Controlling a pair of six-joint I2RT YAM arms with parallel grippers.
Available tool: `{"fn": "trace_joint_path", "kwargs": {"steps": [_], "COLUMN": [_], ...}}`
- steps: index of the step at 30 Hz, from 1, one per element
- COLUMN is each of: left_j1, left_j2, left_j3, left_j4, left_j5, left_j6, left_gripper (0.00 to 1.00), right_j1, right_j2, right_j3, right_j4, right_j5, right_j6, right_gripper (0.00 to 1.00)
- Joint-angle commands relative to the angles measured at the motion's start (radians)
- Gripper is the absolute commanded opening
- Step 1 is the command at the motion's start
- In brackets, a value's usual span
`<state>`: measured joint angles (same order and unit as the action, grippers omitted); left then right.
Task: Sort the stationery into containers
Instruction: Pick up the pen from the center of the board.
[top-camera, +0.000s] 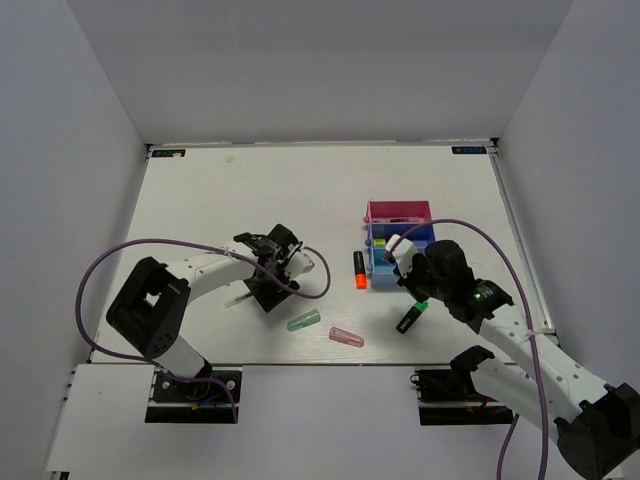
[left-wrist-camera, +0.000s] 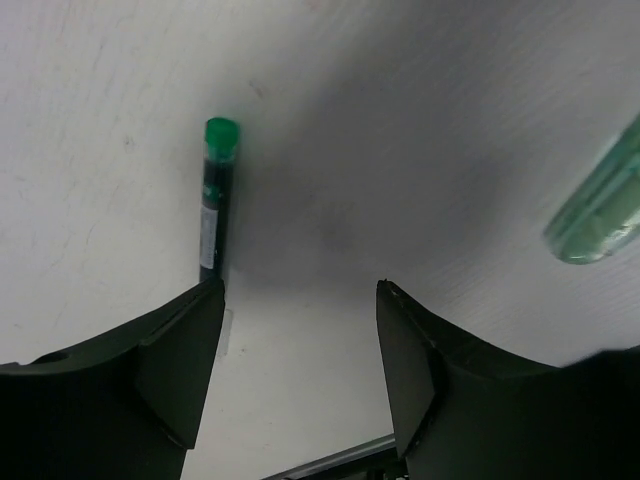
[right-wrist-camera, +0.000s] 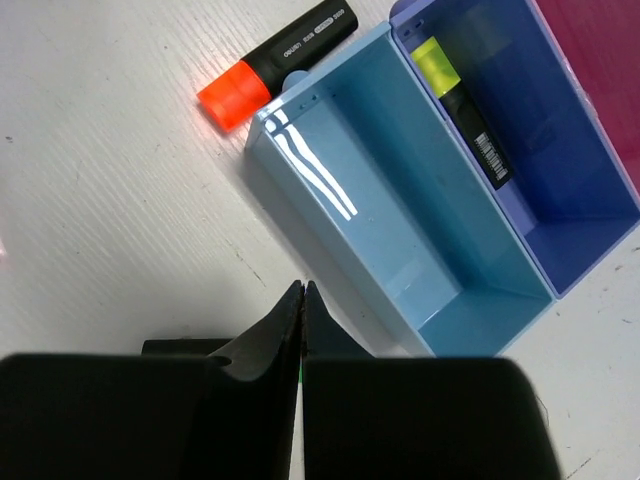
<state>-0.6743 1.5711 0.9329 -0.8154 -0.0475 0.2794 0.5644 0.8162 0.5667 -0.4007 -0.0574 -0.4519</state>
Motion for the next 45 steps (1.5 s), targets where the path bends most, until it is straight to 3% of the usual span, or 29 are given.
{"fn": "trace_joint_path", "kwargs": {"steps": [1, 9, 14, 24, 26, 27, 30, 35, 36, 37, 38, 39, 41, 43, 44, 45], "left_j1": [0.042, 0.117, 0.194, 0.202, 0.202, 0.203, 0.200, 0.186, 0.183, 0.162, 0.153, 0.130, 0.075, 0.045, 0.007, -0.002], "left_j2": [-0.028, -0.048, 0.023, 0.124, 0.129, 0.127, 0.136, 0.127, 0.107, 0.090, 0.080, 0.060, 0.037, 0.029, 0.029, 0.044], "left_j3": [-0.012, -0.009, 0.058, 0.073, 0.052, 0.041, 0.017, 0.041, 0.062, 0.092, 0.109, 0.150, 0.261, 0.363, 0.388, 0.411], "left_j4": [0.080, 0.119, 0.056, 0.031, 0.048, 0.050, 0.073, 0.071, 0.067, 0.056, 0.042, 0.038, 0.036, 0.056, 0.112, 0.137], "left_j5": [-0.011, 0.066, 0.175, 0.209, 0.187, 0.186, 0.156, 0.126, 0.141, 0.146, 0.153, 0.172, 0.184, 0.227, 0.256, 0.282], "left_j6": [0.043, 0.078, 0.099, 0.096, 0.092, 0.090, 0.081, 0.047, 0.041, 0.026, 0.017, 0.011, -0.002, -0.032, -0.045, -0.060], "left_gripper": [0.72, 0.70, 0.53, 0.53, 0.45, 0.35, 0.18, 0.08, 0.07, 0.06, 0.04, 0.03, 0.00, 0.00, 0.00, 0.00], "right_j1": [-0.011, -0.014, -0.018, -0.027, -0.031, -0.026, -0.029, -0.035, -0.037, -0.040, -0.040, -0.035, -0.038, -0.040, -0.040, -0.043], "right_j2": [0.011, 0.026, 0.023, 0.011, 0.006, 0.005, 0.000, -0.011, -0.014, -0.014, -0.012, -0.011, -0.006, -0.006, -0.005, -0.005], "right_j3": [0.036, 0.033, 0.030, 0.027, 0.028, 0.027, 0.030, 0.030, 0.030, 0.029, 0.029, 0.030, 0.032, 0.029, 0.029, 0.027], "right_j4": [-0.007, -0.006, -0.004, -0.003, -0.003, -0.003, -0.003, -0.004, -0.004, 0.002, -0.003, -0.001, 0.006, 0.011, 0.022, 0.040], "right_j5": [-0.033, -0.033, -0.028, -0.030, -0.033, -0.033, -0.036, -0.036, -0.036, -0.035, -0.033, -0.033, -0.015, 0.007, 0.034, 0.051], "right_j6": [0.001, -0.007, -0.008, -0.007, -0.007, -0.005, -0.004, -0.001, -0.002, 0.001, 0.001, 0.007, 0.009, 0.012, 0.028, 0.045], "right_gripper": [0.00, 0.00, 0.00, 0.00, 0.00, 0.00, 0.00, 0.00, 0.03, 0.17, 0.40, 0.73, 0.76, 0.30, 0.00, 0.00]}}
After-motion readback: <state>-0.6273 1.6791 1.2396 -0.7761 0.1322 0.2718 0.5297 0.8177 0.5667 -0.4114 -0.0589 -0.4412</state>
